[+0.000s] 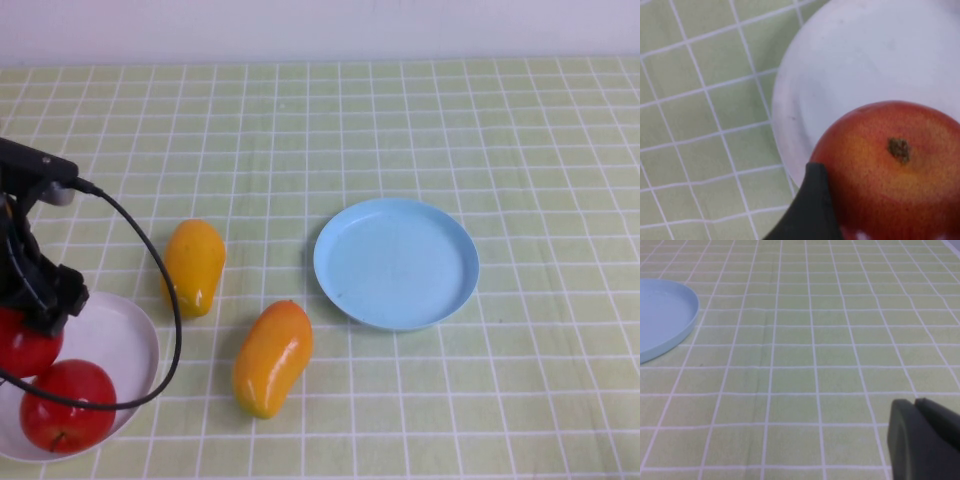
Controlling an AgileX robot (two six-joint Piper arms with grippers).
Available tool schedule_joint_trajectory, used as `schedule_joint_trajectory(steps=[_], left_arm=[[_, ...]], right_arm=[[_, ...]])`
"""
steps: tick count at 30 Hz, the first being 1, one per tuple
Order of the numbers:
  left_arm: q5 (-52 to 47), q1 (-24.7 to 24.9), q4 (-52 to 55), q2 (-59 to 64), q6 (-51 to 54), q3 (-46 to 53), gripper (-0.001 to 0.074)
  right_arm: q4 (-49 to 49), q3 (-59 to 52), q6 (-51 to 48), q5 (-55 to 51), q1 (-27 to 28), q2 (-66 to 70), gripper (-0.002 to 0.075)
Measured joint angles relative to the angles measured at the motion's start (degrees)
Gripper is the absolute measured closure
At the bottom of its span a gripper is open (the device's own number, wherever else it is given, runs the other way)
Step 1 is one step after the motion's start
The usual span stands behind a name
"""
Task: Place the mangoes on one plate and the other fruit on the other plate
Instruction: Put one type of fruit in the left plate
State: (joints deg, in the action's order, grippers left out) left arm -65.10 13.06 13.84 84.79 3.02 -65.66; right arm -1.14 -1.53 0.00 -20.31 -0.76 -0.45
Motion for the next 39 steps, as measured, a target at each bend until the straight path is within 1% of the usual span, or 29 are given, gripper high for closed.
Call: schedule_joint_trajectory(steps=[9,16,24,30,32,36,39], left_arm=[[7.1,-0.8,2.5,0.0,-2.3,0.9,0.0155],[8.6,-0.8,2.5,3.0,-2.4,0.9,0.0155],[13.4,-0.8,1.2,7.3,-2.4,0.9,0.0155],[13.7,-0.8,-0.6,9.1,-2.4,0.9,0.0155],[13.7,-0.8,-0.8,9.2,-2.4,0.9,0.0141],[13.7,-0.8,-1.0,9.2,-2.6,0.9,0.0069],[13.0,-0.8,-1.1,9.1,-3.0,0.8,0.0066]], right_arm=[[0.0,0.0,0.0,0.0,0.0,0.0,0.0742],[0.0,0.0,0.0,0.0,0.0,0.0,0.0743],[0.0,0.0,0.0,0.0,0.0,0.0,0.0743],[0.0,0.0,0.0,0.0,0.0,0.0,0.0742],[0.0,0.0,0.0,0.0,0.0,0.0,0.0742],[0.0,0.0,0.0,0.0,0.0,0.0,0.0742],[0.0,0.0,0.0,0.0,0.0,0.0,0.0742]])
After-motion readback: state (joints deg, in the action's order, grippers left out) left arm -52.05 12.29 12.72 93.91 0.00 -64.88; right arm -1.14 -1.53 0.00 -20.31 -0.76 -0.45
